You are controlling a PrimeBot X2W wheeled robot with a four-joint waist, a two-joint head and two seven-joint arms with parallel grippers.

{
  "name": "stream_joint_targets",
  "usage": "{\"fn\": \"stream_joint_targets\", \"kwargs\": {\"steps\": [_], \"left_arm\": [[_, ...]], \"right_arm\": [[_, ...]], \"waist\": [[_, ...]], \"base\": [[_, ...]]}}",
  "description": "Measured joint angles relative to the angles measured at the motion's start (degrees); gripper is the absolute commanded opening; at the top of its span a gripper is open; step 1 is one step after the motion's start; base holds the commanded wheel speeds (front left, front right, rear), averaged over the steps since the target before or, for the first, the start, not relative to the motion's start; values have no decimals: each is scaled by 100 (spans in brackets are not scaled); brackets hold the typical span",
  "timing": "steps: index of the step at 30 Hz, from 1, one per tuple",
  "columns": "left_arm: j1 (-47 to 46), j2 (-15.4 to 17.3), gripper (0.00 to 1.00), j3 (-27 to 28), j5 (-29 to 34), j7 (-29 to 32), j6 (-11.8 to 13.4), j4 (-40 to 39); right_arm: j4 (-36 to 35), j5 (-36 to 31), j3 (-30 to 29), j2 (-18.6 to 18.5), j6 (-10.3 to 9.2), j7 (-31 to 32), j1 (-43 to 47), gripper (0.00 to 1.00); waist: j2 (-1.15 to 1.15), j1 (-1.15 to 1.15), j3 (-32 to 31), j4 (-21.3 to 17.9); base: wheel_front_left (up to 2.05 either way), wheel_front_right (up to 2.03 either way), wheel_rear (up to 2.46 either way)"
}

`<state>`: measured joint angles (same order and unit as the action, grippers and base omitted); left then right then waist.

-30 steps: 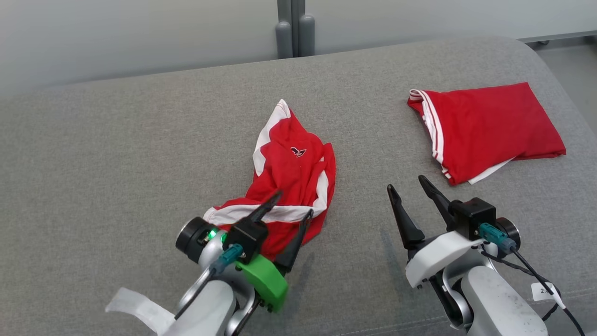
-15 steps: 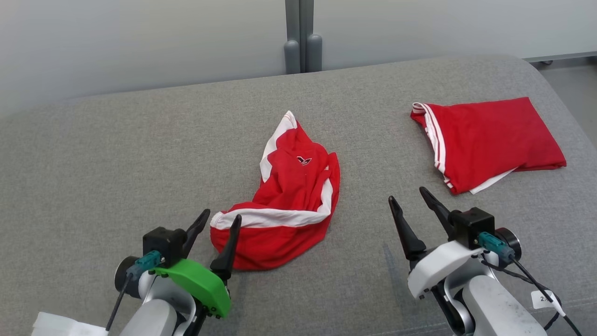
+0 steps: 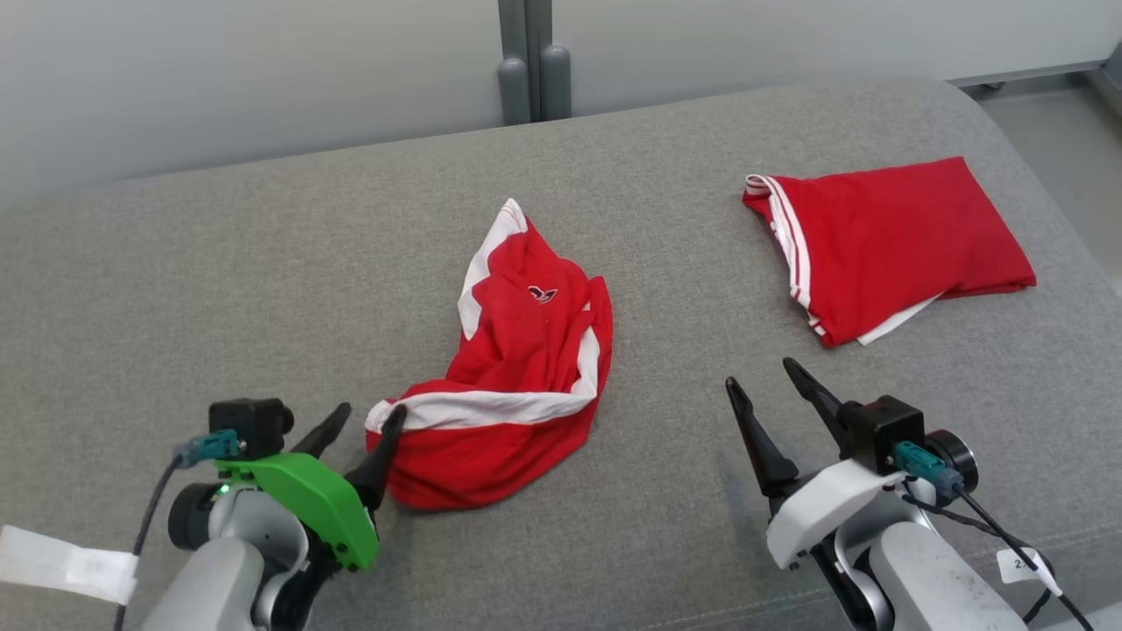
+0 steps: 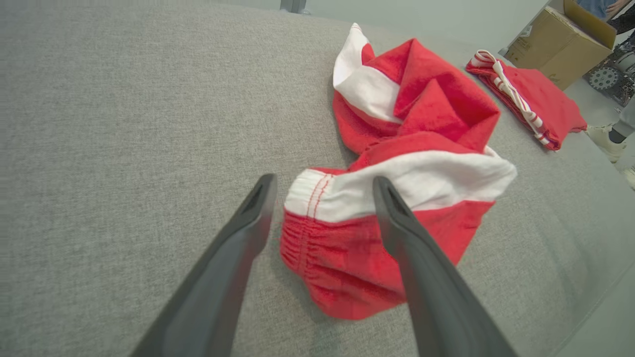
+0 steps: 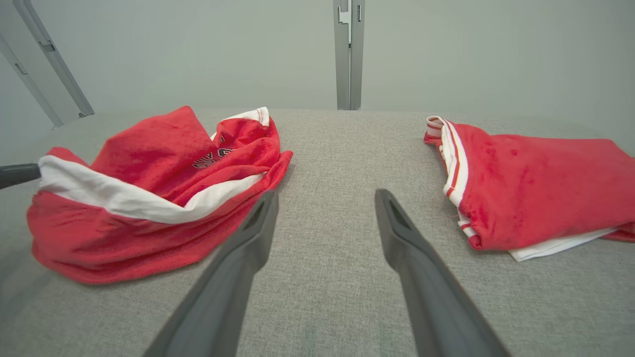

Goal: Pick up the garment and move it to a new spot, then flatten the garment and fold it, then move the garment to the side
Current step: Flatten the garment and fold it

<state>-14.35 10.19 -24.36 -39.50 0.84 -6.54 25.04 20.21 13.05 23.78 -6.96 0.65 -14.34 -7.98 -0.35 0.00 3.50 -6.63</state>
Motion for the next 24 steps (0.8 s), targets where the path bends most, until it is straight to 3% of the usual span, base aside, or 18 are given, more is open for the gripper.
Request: {"fn": "stream_joint_targets", "kwargs": {"steps": [5,24], "left_arm": [[-238,172,100,36,-146,300,-2,-8],[-388,196,100,-124,-681,1063,-53,123]], "right_arm": [[-21,0,-42,-25,0,0,-10,100],[-36,-1,-105,-48,-7,0,-94,100]], "waist": [[0,0,123,-105],[0,0,261,-170]], "base": [[0,0,0],[0,0,0]]}}
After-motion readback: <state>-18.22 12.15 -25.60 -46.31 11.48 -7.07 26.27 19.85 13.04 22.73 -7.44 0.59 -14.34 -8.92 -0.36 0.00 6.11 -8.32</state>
